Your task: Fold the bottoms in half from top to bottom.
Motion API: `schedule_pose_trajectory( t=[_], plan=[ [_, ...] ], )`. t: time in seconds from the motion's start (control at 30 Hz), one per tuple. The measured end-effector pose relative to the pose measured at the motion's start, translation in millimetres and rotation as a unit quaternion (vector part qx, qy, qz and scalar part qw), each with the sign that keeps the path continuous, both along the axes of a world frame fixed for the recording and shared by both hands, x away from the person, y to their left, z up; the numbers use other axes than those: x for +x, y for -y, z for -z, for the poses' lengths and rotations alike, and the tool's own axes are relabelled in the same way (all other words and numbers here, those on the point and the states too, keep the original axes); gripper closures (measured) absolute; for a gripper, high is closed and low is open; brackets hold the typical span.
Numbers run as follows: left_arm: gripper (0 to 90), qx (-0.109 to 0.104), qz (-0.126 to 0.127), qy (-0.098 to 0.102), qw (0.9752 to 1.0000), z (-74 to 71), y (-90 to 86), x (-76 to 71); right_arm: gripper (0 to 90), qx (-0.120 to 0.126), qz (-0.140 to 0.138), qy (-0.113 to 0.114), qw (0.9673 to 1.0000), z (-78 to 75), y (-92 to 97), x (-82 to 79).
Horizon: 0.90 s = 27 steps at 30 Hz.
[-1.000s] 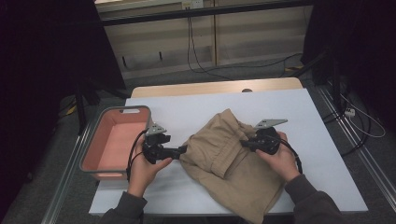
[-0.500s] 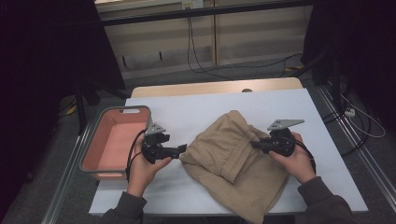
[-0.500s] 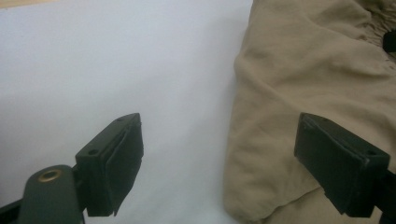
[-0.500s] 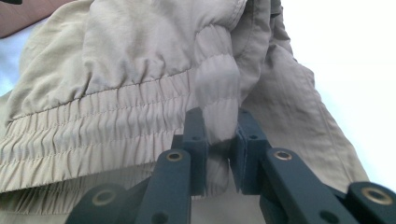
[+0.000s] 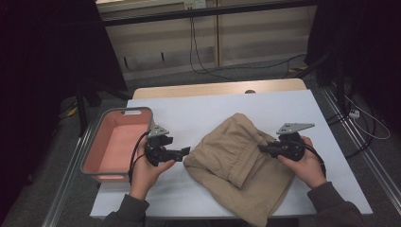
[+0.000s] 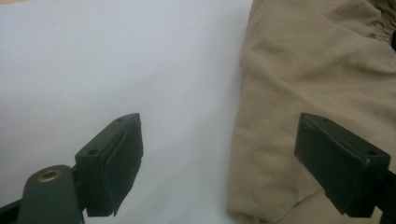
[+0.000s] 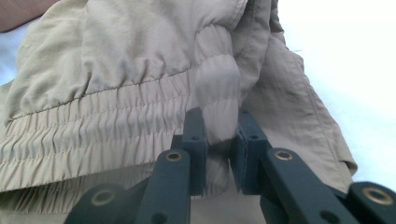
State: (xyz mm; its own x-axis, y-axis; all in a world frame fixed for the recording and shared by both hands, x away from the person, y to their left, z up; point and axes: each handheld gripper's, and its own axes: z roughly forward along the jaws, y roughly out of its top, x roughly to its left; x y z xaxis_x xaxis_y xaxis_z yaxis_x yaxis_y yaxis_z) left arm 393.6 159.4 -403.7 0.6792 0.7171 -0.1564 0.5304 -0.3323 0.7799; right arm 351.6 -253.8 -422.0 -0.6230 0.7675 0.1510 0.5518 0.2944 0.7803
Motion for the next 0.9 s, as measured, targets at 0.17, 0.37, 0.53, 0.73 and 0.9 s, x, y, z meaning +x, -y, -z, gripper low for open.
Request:
schedule_pose_trajectory(
  t=[0.17,0.37,0.53,0.73,0.9],
  plan=[
    [15.5,0.002,-0.001,-0.001,1.0,0.7,-0.4,0.3,77.5,-0.001,0.001,0.002,1.0,-0.5,5.4,-2.7],
    [15.5,0.0,-0.001,-0.002,1.0,1.6,1.5,0.1,77.5,-0.005,-0.002,0.003,1.0,-0.2,8.6,-4.7],
    [15.4,0.005,0.002,-0.003,1.0,2.1,1.2,0.6,77.4,-0.005,-0.001,0.001,1.0,0.5,8.9,-4.5],
    [15.1,0.005,0.002,-0.002,1.0,2.4,1.9,0.5,77.4,-0.005,-0.001,0.001,1.0,0.6,9.5,-4.8],
    [15.1,0.003,0.003,-0.002,1.0,1.9,1.0,0.3,77.4,-0.007,-0.003,0.002,1.0,0.1,10.0,-6.1]
  ],
)
